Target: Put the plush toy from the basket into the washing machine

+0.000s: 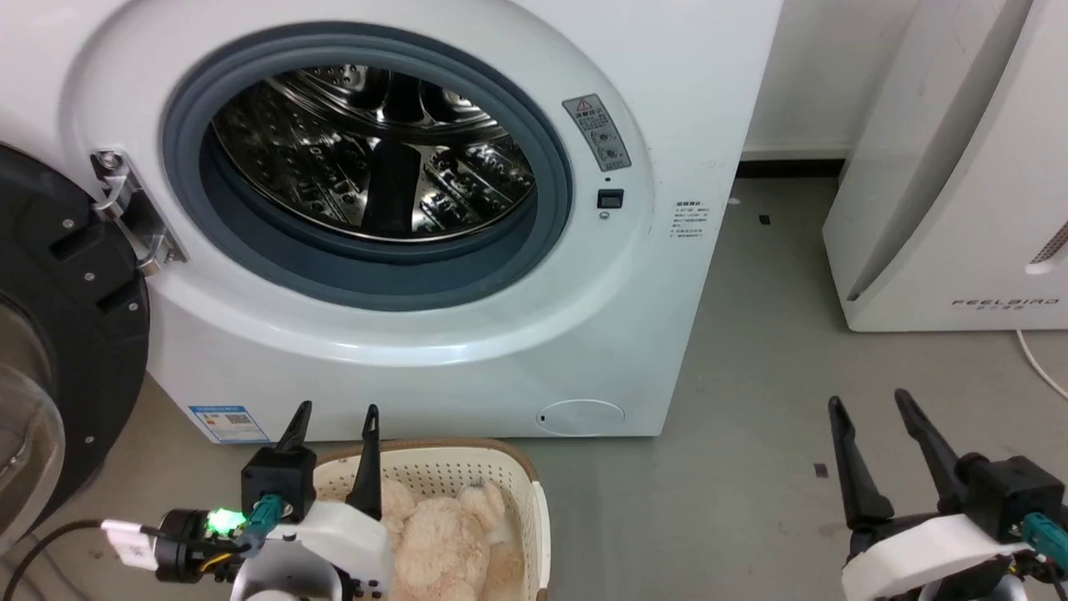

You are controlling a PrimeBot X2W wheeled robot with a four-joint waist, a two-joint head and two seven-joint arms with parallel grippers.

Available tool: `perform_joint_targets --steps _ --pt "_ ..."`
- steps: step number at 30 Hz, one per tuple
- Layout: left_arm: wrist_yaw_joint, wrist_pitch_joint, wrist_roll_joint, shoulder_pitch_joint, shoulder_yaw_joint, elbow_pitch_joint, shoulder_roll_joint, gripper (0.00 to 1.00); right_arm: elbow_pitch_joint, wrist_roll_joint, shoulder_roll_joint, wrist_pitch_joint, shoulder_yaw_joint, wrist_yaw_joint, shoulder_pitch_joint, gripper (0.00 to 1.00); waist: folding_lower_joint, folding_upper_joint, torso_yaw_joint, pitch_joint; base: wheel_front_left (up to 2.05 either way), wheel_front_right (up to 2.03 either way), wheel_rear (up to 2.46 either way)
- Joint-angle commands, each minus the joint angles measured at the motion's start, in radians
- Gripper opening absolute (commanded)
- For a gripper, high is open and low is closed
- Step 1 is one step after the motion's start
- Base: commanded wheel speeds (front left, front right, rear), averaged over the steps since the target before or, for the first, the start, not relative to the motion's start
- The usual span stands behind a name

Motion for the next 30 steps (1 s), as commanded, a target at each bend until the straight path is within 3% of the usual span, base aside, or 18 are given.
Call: perform_joint_targets --steps 1,18,30 --pt "-0.001 -0.01 0.002 -0.025 -0.006 0.021 0.009 1.0 -0.01 0.018 0.0 -0.009 -0.006 0.0 -0.022 1.0 0.0 0.0 -0.003 0.009 0.0 0.0 0.0" --pt "-0.024 -0.035 0.025 -0.199 -0.059 0.307 0.057 1.0 -0.032 0.088 0.0 -0.045 -0.026 0.0 -0.079 1.0 0.0 0.0 -0.039 0.132 0.0 0.0 0.0" --pt "-0.049 0.018 0.052 -0.323 -0.115 0.468 0.107 1.0 -0.049 0.139 0.0 -0.07 -0.042 0.0 -0.126 1.0 0.0 0.0 -0.073 0.251 0.0 0.0 0.0"
